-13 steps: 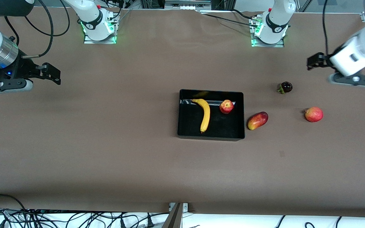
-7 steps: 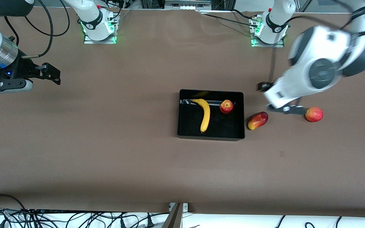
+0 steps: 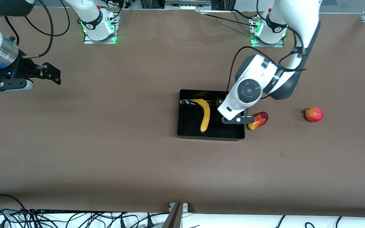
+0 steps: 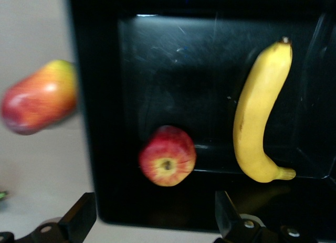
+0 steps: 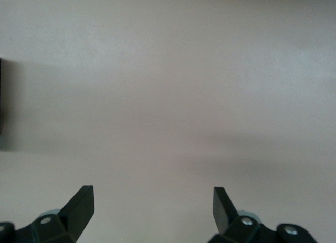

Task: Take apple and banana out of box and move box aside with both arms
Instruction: 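Lower the left gripper and grasp the red apple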

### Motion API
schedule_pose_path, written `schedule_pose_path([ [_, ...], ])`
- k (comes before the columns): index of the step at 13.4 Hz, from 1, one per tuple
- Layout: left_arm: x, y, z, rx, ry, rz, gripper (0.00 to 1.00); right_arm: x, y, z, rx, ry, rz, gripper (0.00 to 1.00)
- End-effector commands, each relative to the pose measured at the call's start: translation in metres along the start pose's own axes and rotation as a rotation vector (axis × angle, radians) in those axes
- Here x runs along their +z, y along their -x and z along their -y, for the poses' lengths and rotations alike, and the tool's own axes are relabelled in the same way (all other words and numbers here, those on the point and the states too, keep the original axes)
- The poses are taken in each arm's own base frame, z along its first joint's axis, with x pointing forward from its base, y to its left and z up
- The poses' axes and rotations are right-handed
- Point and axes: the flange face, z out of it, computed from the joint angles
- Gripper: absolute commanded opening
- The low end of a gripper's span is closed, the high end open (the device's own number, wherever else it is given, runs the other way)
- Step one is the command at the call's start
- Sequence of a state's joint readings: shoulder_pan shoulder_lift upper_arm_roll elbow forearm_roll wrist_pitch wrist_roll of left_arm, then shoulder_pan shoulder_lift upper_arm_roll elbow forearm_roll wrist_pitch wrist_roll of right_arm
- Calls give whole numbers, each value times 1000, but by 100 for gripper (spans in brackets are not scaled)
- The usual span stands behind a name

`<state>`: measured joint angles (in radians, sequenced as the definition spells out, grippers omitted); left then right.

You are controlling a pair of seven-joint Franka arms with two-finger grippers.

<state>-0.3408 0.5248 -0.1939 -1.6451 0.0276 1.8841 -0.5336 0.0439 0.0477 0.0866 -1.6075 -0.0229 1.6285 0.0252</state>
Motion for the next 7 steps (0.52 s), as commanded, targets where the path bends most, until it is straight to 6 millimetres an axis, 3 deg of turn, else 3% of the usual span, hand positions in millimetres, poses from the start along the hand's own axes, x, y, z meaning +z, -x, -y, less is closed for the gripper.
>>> schedule_pose_path([
  [1, 27, 6, -14, 9, -40, 9, 100, -2, 2, 3, -2, -4, 21, 100],
  [3, 55, 1, -14, 6, -55, 49, 100, -2, 3, 3, 0, -4, 26, 100],
  [7, 80, -5, -13, 38, -146, 13, 100, -2, 2, 3, -2, -2, 24, 100],
])
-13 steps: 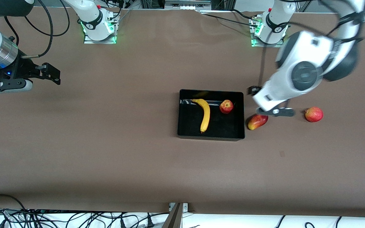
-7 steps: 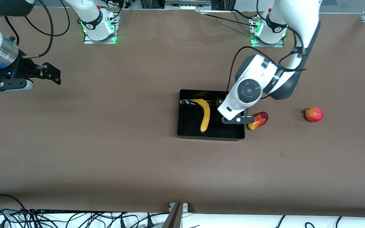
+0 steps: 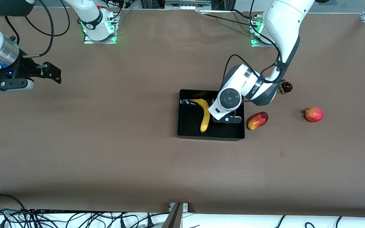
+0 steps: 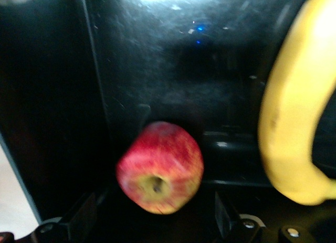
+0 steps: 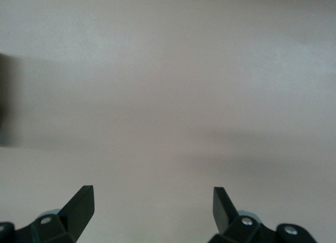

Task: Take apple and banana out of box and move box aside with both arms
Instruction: 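Lower the left gripper and grasp the red apple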

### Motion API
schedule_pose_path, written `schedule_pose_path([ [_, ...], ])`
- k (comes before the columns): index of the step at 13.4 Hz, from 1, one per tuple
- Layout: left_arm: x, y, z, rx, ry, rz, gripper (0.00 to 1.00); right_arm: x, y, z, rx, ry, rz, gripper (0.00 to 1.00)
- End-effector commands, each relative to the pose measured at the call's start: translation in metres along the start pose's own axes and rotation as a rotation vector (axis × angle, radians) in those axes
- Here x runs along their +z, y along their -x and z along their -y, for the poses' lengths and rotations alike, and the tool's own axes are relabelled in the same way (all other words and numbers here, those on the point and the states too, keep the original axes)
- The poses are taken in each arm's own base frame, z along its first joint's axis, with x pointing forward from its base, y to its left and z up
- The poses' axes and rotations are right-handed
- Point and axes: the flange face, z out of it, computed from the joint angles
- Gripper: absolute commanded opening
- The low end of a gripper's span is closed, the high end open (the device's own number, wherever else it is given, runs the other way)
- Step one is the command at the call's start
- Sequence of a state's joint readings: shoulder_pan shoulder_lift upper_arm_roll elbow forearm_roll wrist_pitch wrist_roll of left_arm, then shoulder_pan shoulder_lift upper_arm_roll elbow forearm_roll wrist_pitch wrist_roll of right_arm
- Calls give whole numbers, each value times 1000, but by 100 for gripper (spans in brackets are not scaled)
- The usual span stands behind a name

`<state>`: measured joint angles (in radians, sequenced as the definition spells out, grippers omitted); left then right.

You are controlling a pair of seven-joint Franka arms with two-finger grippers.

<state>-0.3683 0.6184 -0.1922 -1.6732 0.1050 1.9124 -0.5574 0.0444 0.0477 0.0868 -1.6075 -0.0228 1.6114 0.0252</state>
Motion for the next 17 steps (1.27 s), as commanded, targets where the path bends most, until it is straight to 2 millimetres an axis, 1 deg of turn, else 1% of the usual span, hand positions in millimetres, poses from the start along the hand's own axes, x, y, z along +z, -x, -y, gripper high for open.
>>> schedule_pose_path([
  [1, 13, -6, -6, 9, -29, -53, 100, -3, 1, 5, -4, -3, 7, 100],
  [3, 24, -8, -9, 8, -16, -68, 100, -3, 1, 5, -4, -3, 7, 100],
  [4, 32, -7, -8, 8, -21, -58, 100, -3, 1, 5, -4, -3, 7, 100],
  [6, 42, -4, -5, 15, -41, -45, 100, -4, 1, 6, -6, -3, 5, 100],
  [7, 43, -2, -6, 15, -46, -39, 64, -4, 1, 5, -4, -3, 5, 100],
  [8, 43, 0, -8, 6, -47, -39, 39, -3, 1, 5, -4, -3, 7, 100],
  [9, 37, 3, -15, 10, -46, -51, 28, -4, 1, 5, -4, -3, 5, 100],
  [10, 27, 3, -17, 9, -42, -68, 24, -3, 0, 5, -4, -3, 5, 100],
  [11, 11, 3, -16, 8, -29, -92, 23, -3, 0, 5, -4, -3, 5, 100],
  [12, -8, 3, -13, -2, -18, -113, 23, -4, 0, 5, -4, -3, 2, 100],
  [13, -32, 6, -8, -5, -21, -123, 24, -4, 0, 5, -4, -3, 2, 100],
  [14, -59, 10, 4, -17, -37, -112, 24, -4, 0, 5, -4, -3, 2, 100],
  [15, -85, 11, 25, -48, -52, -82, 26, -4, 0, 6, -6, -3, 2, 100],
  [16, -102, 11, 49, -67, -74, -35, 26, -6, 0, 6, -6, -3, -4, 100],
  [17, -106, 13, 75, -58, -103, 33, 27, -5, 0, 9, -12, -3, -3, 100],
])
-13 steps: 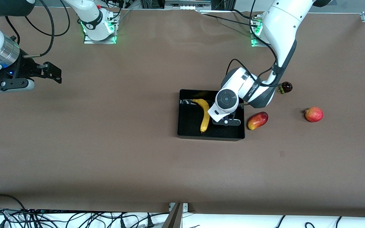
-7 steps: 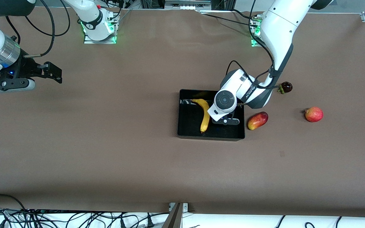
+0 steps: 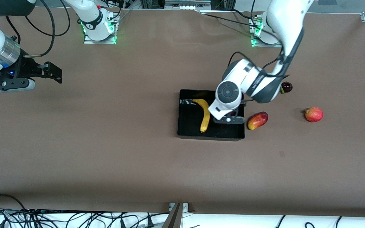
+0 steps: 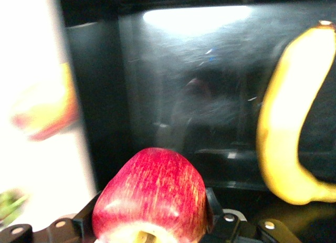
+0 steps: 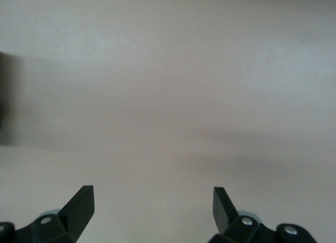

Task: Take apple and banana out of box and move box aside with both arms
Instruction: 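Lift the apple out of the tray and set it beside the mangosteen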

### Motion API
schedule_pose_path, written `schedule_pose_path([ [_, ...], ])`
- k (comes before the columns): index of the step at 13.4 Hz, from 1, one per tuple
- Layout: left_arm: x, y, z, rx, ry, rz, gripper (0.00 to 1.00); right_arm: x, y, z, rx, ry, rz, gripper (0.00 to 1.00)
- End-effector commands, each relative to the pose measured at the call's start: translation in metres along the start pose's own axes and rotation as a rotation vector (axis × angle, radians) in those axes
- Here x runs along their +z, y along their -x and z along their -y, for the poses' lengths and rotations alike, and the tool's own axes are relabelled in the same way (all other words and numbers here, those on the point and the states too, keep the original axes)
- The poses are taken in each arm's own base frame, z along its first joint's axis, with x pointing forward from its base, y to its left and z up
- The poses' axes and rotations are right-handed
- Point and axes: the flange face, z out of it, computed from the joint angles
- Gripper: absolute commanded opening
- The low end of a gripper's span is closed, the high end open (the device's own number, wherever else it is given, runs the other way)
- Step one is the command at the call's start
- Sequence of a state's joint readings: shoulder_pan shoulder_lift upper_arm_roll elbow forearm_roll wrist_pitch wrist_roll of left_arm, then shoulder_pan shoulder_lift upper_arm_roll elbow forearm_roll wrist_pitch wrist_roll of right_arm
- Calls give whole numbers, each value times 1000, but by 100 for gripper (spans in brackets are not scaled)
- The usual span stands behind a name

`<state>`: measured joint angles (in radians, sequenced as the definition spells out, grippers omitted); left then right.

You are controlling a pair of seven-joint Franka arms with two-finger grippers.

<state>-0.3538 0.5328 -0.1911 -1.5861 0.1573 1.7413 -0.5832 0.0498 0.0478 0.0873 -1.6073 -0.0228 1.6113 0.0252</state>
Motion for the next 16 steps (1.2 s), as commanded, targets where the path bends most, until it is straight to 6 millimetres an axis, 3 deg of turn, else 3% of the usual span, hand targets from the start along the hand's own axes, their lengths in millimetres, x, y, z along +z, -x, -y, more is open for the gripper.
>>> schedule_pose_path([
  [1, -18, -4, 80, -6, -62, 127, 31, -7, 0, 11, -15, -1, -4, 100],
  [3, 13, -16, 142, -3, -51, 240, 32, -8, 0, 12, -16, -2, -4, 100],
  [4, 37, -12, 151, -6, -52, 270, 32, -7, 0, 12, -16, -2, -1, 100],
  [8, 114, 48, 155, 28, -8, 143, 32, -6, 0, 11, -15, -2, 0, 100],
  [10, 148, 61, 150, 42, 17, 101, 35, -6, 0, 11, -15, -2, 0, 100],
  [11, 164, 61, 147, 45, 19, 121, 40, -7, 1, 11, -15, -2, -1, 100],
  [12, 174, 61, 145, 49, 17, 142, 56, -7, 1, 11, -15, -2, -1, 100],
  [13, 178, 60, 144, 51, 17, 146, 60, -7, 1, 11, -15, -2, -1, 100],
  [14, 181, 59, 143, 52, 17, 154, 88, -7, 1, 11, -15, -2, -1, 100],
  [15, 188, 58, 142, 56, 17, 168, 100, -7, 1, 11, -15, -2, -1, 100],
  [16, 191, 58, 142, 56, 16, 176, 100, -6, 0, 11, -15, -2, 0, 100],
])
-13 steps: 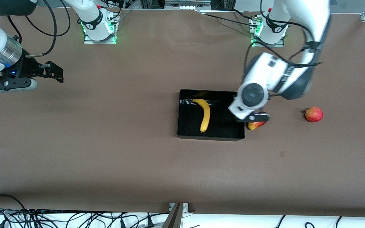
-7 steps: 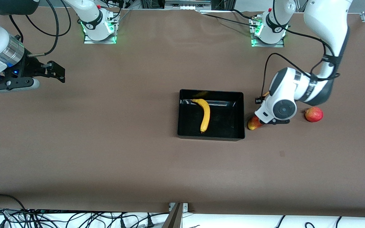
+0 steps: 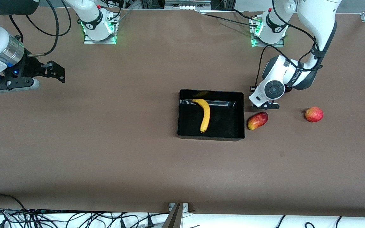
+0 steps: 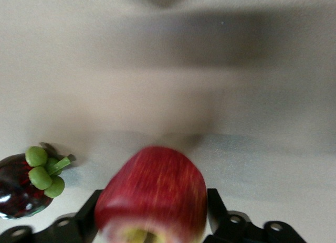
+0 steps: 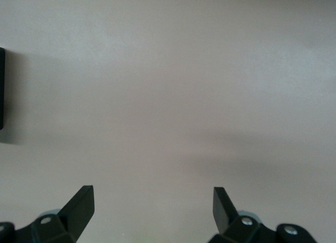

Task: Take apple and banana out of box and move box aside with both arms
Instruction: 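Lift the apple out of the tray and set it beside the mangosteen, then open the left gripper and move it over the yellow banana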

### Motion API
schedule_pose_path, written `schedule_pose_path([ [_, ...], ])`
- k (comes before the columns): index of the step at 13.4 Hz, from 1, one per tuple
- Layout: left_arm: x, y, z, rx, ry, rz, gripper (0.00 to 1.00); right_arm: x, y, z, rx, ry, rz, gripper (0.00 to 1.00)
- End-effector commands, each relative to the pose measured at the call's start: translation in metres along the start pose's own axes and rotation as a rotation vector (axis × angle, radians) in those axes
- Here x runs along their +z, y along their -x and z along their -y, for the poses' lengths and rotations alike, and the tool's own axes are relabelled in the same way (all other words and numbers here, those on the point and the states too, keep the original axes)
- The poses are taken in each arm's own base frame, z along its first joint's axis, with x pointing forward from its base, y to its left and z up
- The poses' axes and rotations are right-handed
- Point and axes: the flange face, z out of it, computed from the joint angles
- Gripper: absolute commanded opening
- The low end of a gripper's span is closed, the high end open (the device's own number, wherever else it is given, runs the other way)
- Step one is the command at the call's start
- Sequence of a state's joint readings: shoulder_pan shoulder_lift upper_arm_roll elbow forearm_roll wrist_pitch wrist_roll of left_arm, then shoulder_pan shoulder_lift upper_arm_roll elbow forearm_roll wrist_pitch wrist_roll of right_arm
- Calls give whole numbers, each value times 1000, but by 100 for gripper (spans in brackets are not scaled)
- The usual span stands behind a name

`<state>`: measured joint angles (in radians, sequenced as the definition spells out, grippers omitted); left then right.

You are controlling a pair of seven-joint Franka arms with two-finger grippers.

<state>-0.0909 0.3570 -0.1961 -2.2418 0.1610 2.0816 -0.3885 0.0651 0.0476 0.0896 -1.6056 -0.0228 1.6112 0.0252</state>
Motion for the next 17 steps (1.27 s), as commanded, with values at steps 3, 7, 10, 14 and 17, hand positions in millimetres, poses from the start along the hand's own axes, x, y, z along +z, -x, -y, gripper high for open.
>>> schedule_pose_path([
  [3, -27, -7, 8, 15, -21, 14, 100, -6, 0, 1, 3, -3, 1, 100],
  [7, -200, -14, -2, -12, 55, -8, 100, -6, 0, 1, 3, -3, 1, 100],
  [10, -233, -36, -45, 11, 240, -39, 100, -6, 0, 1, 3, -3, 3, 100],
  [14, -223, -61, -170, 120, 318, -296, 100, -5, 1, 1, 3, -3, 4, 100],
  [17, -175, -76, -208, 95, 293, -315, 100, -5, 1, 0, 4, -3, 4, 100],
])
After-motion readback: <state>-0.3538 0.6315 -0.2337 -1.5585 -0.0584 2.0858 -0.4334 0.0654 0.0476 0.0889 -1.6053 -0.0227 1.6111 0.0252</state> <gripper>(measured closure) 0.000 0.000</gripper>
